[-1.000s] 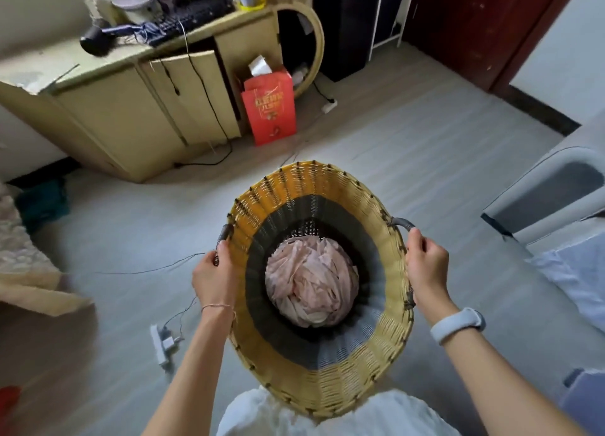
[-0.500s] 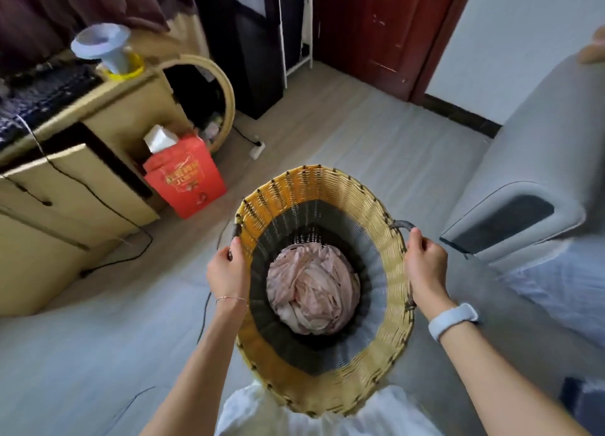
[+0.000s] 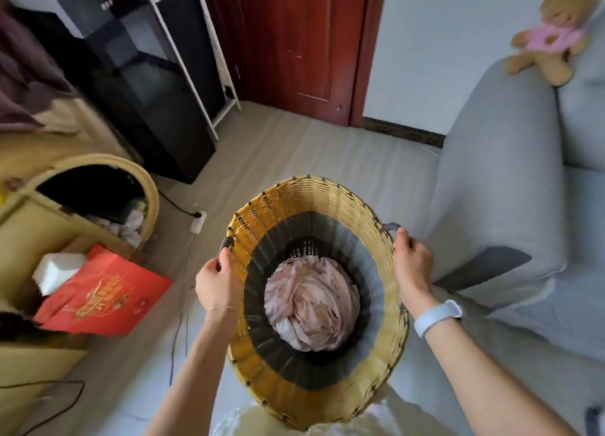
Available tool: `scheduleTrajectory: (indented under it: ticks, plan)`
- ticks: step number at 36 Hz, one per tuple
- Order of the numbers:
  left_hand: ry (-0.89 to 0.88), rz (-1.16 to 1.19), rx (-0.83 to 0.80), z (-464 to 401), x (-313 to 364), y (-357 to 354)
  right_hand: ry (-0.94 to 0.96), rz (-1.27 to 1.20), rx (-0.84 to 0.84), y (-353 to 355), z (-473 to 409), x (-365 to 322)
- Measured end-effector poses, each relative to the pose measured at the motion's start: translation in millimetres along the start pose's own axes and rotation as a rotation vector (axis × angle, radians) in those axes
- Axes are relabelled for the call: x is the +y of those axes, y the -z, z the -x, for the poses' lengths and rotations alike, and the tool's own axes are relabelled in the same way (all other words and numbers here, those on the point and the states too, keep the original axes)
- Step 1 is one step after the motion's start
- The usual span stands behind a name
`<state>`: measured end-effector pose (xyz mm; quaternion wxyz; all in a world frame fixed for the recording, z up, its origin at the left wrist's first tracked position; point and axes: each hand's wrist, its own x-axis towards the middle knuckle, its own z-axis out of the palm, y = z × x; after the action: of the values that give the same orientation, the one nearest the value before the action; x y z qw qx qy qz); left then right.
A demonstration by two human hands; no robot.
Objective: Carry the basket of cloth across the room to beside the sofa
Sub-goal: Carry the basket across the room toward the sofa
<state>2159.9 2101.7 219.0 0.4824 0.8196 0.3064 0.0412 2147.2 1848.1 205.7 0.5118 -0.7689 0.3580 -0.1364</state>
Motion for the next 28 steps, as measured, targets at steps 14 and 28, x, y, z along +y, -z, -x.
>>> scheduleTrajectory:
  ticks: [14, 28]
  plan:
    - [-0.019, 0.039, -0.088, -126.7, 161.1, -191.0, -0.079, -0.031, 0.109, -24.7, -239.6, -63.0]
    - [-0.071, -0.026, -0.343, -281.4, 328.8, -410.7, -0.202, -0.068, 0.214, -70.3, -486.1, -138.8]
